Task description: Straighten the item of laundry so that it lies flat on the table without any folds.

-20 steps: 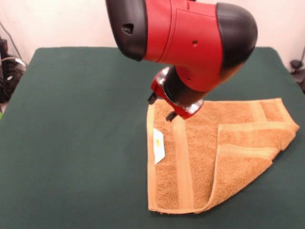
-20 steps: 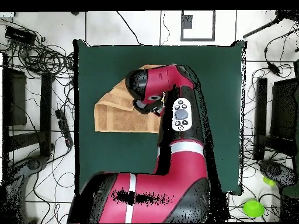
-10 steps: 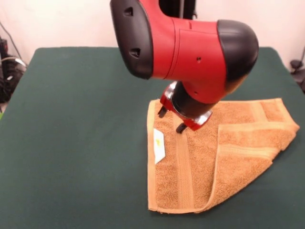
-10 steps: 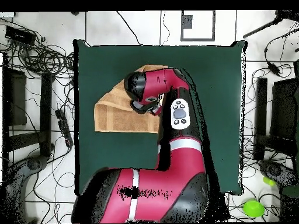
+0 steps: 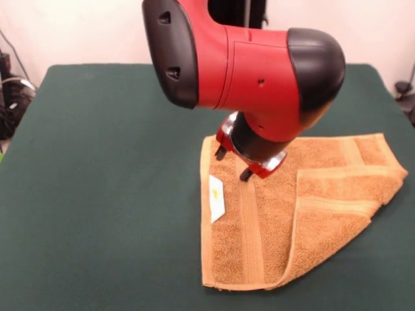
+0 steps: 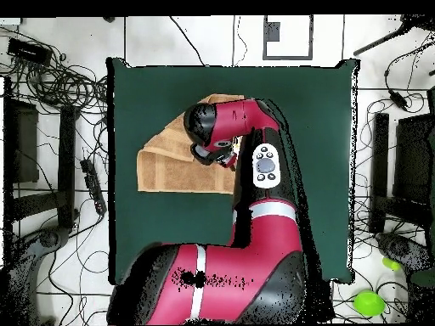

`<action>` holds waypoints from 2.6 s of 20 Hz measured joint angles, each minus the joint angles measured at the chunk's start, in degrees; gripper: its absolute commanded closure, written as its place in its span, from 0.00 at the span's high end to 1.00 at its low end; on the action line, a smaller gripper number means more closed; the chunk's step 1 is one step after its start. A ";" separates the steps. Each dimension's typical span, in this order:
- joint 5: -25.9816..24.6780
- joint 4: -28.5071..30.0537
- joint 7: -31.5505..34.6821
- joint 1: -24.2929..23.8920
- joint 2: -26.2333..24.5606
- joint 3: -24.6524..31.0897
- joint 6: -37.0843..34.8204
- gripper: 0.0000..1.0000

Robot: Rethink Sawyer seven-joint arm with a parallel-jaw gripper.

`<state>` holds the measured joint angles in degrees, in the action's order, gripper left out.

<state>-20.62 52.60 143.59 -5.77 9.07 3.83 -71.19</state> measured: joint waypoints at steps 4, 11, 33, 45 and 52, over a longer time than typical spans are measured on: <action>-0.06 -1.19 0.00 0.49 -0.61 -0.43 -1.36 1.00; -1.72 -5.98 0.00 3.28 -3.07 -2.73 -5.90 1.00; -5.19 -11.72 0.00 5.85 -6.76 -6.99 -11.95 1.00; -5.16 -9.39 0.00 3.80 -6.13 -7.01 -12.00 1.00; -5.27 -7.76 0.00 2.87 -5.75 -7.30 -11.97 1.00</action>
<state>-25.90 44.84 143.59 -2.90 3.32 -3.46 -83.16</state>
